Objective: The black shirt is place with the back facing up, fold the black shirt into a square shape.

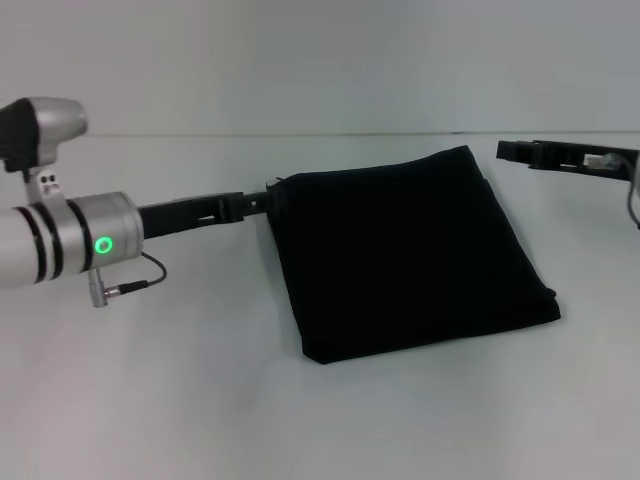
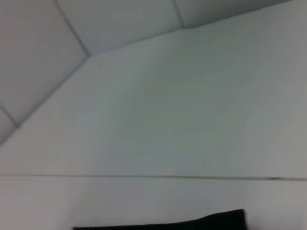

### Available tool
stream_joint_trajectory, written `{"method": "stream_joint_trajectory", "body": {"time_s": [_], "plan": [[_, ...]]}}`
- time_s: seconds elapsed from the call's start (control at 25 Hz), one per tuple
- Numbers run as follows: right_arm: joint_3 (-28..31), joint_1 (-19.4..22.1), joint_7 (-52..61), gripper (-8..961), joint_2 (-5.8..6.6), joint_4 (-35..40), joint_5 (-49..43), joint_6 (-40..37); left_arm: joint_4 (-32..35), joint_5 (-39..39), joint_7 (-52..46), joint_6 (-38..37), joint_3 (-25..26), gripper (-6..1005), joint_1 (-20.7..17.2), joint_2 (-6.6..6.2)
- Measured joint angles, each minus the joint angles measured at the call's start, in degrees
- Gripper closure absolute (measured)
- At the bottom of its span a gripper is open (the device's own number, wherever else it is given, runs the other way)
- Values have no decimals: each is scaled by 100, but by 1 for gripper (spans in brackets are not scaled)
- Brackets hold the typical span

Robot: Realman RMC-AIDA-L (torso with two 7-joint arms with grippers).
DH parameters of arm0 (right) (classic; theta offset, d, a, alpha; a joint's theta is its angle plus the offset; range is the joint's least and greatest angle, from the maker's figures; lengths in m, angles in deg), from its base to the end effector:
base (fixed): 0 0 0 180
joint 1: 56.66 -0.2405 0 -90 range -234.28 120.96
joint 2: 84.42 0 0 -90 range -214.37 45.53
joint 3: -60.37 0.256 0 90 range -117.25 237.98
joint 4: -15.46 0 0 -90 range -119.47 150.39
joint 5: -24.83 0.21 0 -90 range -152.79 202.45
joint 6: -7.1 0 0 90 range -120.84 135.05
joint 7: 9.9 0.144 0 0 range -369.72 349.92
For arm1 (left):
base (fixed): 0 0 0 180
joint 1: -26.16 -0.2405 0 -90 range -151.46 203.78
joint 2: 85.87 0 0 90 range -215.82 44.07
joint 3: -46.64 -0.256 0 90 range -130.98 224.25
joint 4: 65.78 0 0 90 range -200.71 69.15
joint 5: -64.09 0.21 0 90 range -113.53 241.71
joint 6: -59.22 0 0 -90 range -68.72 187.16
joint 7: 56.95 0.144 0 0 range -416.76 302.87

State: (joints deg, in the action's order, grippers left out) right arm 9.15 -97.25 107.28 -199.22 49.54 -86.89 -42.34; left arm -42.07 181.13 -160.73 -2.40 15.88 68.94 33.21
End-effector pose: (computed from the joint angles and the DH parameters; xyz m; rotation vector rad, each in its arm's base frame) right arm 0.2568 0.4441 0.0239 -2.1125 1.2110 0.5206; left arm -0.2537 0.4082 -0.0250 -2.2462 -1.3199 -0.7147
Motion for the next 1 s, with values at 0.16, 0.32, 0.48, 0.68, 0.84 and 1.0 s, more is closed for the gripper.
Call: {"method": "stream_joint_trajectory", "body": {"time_s": [0.16, 0.32, 0.48, 0.68, 0.84, 1.0], "plan": [[454, 348, -101, 681, 2, 577, 103, -1117, -34, 2, -464, 295, -440, 112, 129, 32], [976, 494, -183, 515, 90, 768, 213, -1784, -212, 3, -876, 646, -813, 110, 311, 66], [1237, 520, -203, 409, 197, 773, 202, -1875, -377, 3, -949, 763, -844, 103, 470, 123], [1229, 501, -297, 276, 212, 808, 197, -1885, -444, 3, -1148, 940, -964, 105, 548, 182], [1210, 467, -444, 259, 211, 769, 188, -1844, -439, 1, -1220, 1047, -977, 107, 514, 205], [1221, 458, -521, 255, 202, 758, 183, -1810, -397, -6, -1223, 1069, -949, 116, 471, 197]]}}
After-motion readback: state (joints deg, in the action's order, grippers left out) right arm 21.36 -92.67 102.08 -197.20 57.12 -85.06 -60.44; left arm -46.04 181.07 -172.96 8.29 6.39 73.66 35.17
